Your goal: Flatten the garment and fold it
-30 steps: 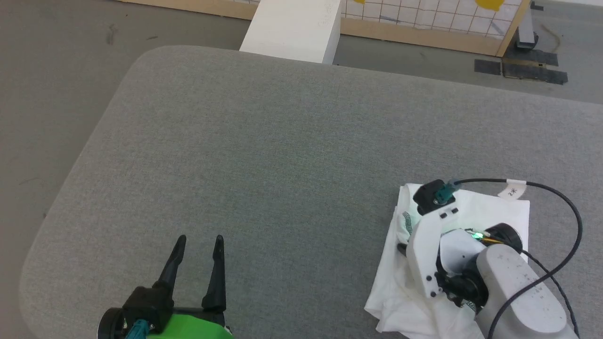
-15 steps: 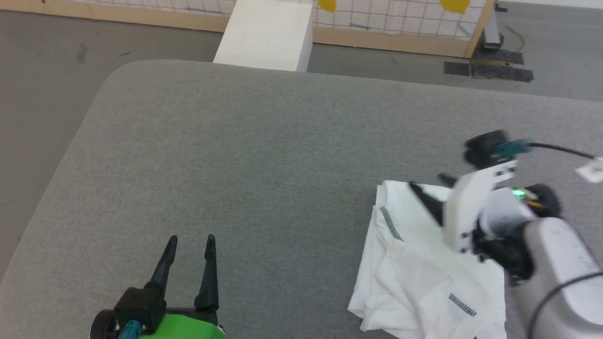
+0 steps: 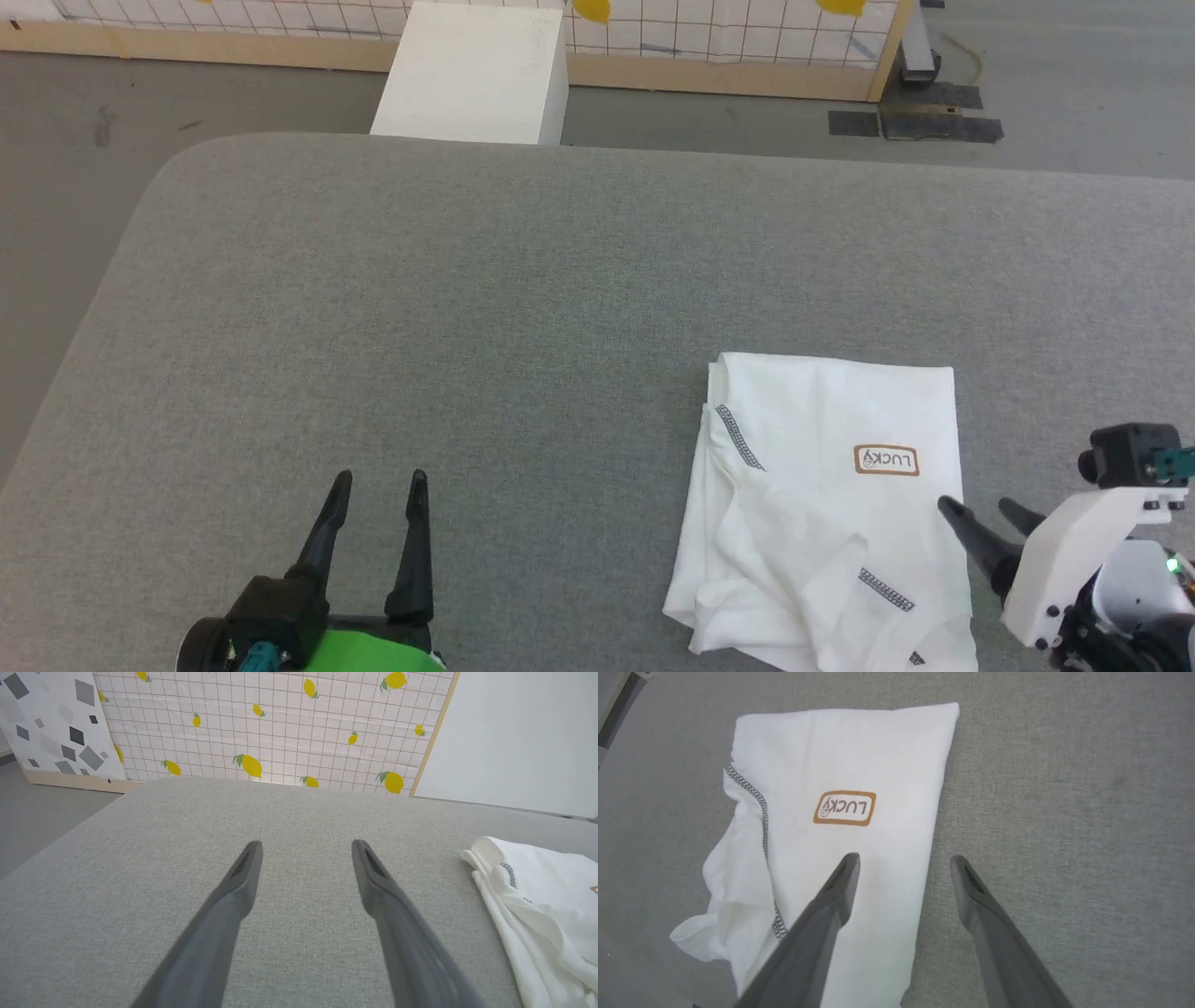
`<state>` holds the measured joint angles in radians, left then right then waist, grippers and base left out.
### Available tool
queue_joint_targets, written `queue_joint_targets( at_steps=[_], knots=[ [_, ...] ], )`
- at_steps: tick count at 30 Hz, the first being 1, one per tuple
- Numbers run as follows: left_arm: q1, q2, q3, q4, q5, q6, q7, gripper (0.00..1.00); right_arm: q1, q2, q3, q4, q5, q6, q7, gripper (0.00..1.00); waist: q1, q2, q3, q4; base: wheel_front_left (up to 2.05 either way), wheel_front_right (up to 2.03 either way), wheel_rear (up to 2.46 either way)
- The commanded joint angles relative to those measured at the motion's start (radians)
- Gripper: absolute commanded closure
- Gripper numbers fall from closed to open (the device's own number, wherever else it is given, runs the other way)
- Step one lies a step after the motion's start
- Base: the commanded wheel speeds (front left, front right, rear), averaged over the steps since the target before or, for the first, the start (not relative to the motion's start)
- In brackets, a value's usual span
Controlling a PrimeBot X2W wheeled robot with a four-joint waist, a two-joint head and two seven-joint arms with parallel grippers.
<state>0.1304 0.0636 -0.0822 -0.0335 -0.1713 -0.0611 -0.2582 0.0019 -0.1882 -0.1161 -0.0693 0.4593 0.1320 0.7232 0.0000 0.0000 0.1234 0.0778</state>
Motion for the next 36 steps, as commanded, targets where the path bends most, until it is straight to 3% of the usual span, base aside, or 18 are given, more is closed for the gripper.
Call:
queue_joint_targets(
  at_steps=[1, 17, 18, 19, 20, 30, 36],
  knots=[
    [0.002, 0.006, -0.003, 0.002, 0.006, -0.007, -0.004, 0.0, 0.012, 0.014, -0.004, 0.006, 0.003, -0.001, 0.003, 0.0, 0.0, 0.0, 0.003, 0.005, 0.0, 0.0, 0.0],
    [-0.023, 0.034, -0.015, -0.005, 0.008, -0.007, 0.003, 0.0, -0.065, 0.058, -0.022, 0.19, -0.008, -0.001, -0.052, 0.0, 0.0, 0.0, 0.057, 0.066, 0.0, 0.0, 0.0],
    [-0.025, 0.034, -0.017, -0.005, 0.008, -0.007, 0.004, 0.0, -0.073, 0.06, -0.021, 0.202, -0.009, -0.001, -0.056, 0.54, 0.0, 0.0, 0.059, 0.067, 0.0, 0.0, 0.0],
    [-0.026, 0.035, -0.018, -0.005, 0.008, -0.006, 0.005, 0.0, -0.079, 0.058, -0.017, 0.21, -0.01, -0.001, -0.057, 0.84, 0.0, 0.0, 0.06, 0.069, 0.0, 0.0, 0.0],
    [-0.027, 0.035, -0.02, -0.005, 0.008, -0.006, 0.006, 0.0, -0.084, 0.053, -0.009, 0.218, -0.012, -0.001, -0.058, 1.0, 0.0, 0.0, 0.06, 0.07, 0.0, 0.0, 0.0],
    [-0.03, 0.039, -0.03, -0.013, 0.006, 0.003, 0.008, 0.0, -0.112, -0.016, 0.025, 0.208, -0.033, -0.001, -0.063, 1.0, 0.0, 0.0, 0.045, 0.036, 0.0, 0.0, 0.0],
    [-0.035, 0.041, -0.036, -0.026, 0.004, 0.007, 0.011, 0.0, -0.147, -0.115, 0.112, 0.162, -0.067, -0.001, -0.035, 1.0, 0.0, 0.0, 0.051, -0.021, 0.0, 0.0, 0.0]
  ],
)
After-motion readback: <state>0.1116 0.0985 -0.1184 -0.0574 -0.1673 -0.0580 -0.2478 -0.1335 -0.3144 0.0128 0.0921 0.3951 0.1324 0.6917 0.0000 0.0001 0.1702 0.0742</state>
